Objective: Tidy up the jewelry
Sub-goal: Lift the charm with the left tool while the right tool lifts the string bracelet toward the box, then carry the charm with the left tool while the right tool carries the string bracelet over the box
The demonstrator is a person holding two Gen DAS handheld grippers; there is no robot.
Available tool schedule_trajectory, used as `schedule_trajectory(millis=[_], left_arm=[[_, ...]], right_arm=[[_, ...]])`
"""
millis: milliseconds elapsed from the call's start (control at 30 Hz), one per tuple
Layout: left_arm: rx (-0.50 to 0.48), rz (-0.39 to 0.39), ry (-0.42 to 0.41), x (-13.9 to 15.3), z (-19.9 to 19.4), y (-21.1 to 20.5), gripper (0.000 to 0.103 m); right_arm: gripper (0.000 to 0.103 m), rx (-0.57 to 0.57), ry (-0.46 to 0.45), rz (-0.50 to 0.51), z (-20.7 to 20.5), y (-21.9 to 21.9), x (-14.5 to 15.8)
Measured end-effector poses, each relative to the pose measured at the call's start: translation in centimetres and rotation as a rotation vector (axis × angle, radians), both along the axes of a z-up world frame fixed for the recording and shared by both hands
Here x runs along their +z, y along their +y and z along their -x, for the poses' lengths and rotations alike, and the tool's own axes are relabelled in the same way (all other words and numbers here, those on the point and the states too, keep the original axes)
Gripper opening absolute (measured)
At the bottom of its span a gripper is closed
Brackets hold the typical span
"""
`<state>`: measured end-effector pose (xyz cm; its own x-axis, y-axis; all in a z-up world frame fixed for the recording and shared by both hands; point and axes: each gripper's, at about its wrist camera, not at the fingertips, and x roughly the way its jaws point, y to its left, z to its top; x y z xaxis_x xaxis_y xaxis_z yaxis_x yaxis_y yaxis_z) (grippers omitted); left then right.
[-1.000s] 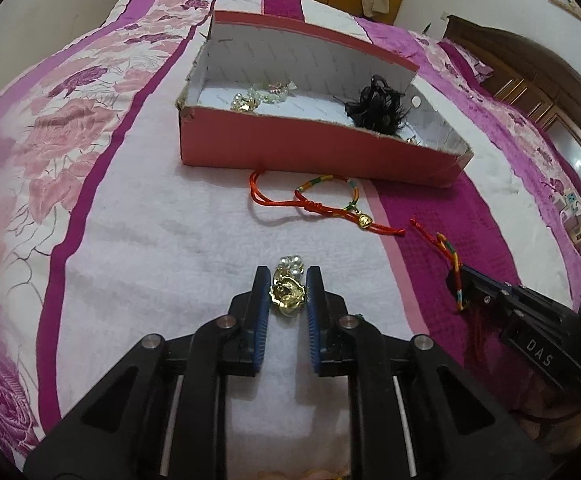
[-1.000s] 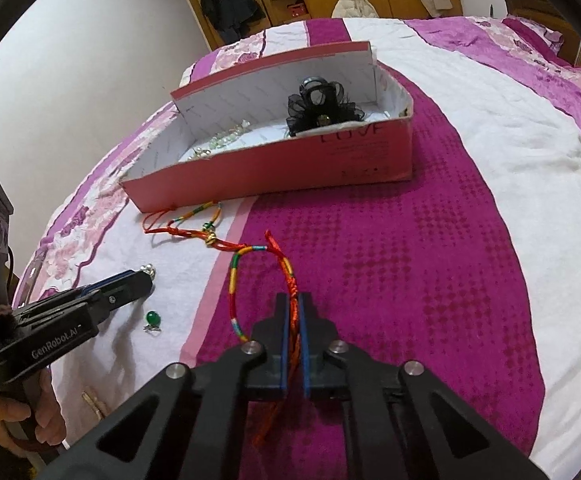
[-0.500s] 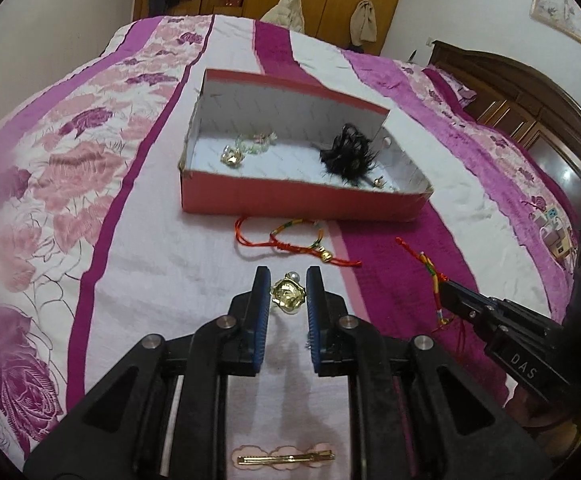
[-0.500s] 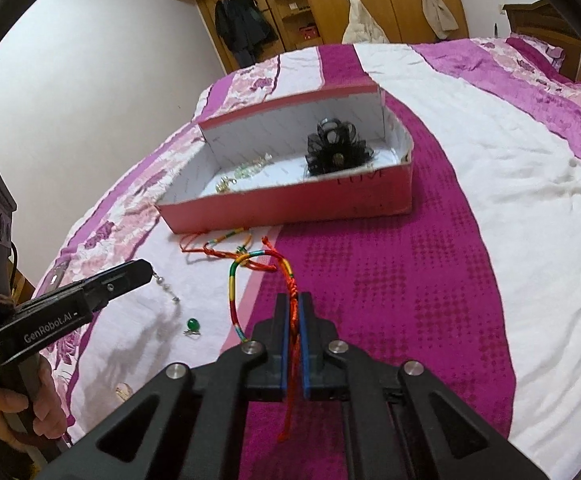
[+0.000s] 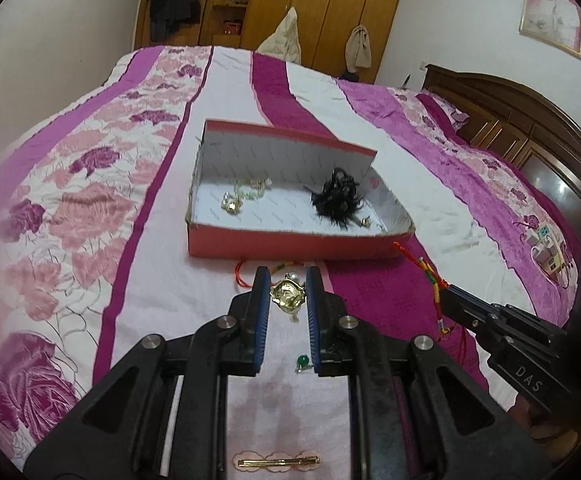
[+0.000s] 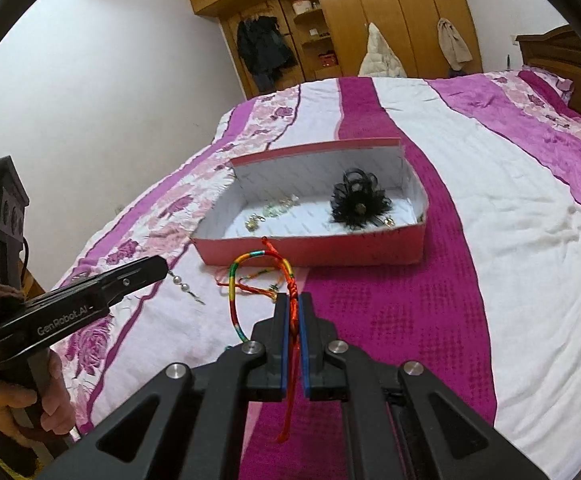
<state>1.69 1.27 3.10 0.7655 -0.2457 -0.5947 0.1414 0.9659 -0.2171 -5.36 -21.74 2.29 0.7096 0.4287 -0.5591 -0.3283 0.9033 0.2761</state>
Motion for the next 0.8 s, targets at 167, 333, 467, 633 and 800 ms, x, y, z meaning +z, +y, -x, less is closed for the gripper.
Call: schedule_trajectory(millis=[167, 333, 467, 633, 800], left_arm=[[0.005, -0.008, -0.030, 0.8, -0.3, 0.1, 0.009], [0.013, -0.005, -0.055, 1.5, -0.7, 0.2, 0.009], [0.019, -0.011, -0.079, 2.2, -1.1, 0.2, 0.009], [0.029, -0.024, -0.114, 3.1, -1.7, 0.1, 0.009], [0.038, -0.059, -0.169, 3.7, -2.4, -0.1, 0.010]], right_arm=[[0.006, 0.005, -0.032, 0.001, -0.2, 0.0, 1.4], [0.006, -0.002, -0.057, -0.005, -0.4, -0.1, 2.3], [0.006, -0.008, -0.071, -0.003, -0.8, -0.1, 2.8], [0.006, -0.017, -0.090, -0.004, -1.3, -0.2, 3.3], [0.006, -0.043, -0.121, -0.006, -2.2, -0.5, 3.8]])
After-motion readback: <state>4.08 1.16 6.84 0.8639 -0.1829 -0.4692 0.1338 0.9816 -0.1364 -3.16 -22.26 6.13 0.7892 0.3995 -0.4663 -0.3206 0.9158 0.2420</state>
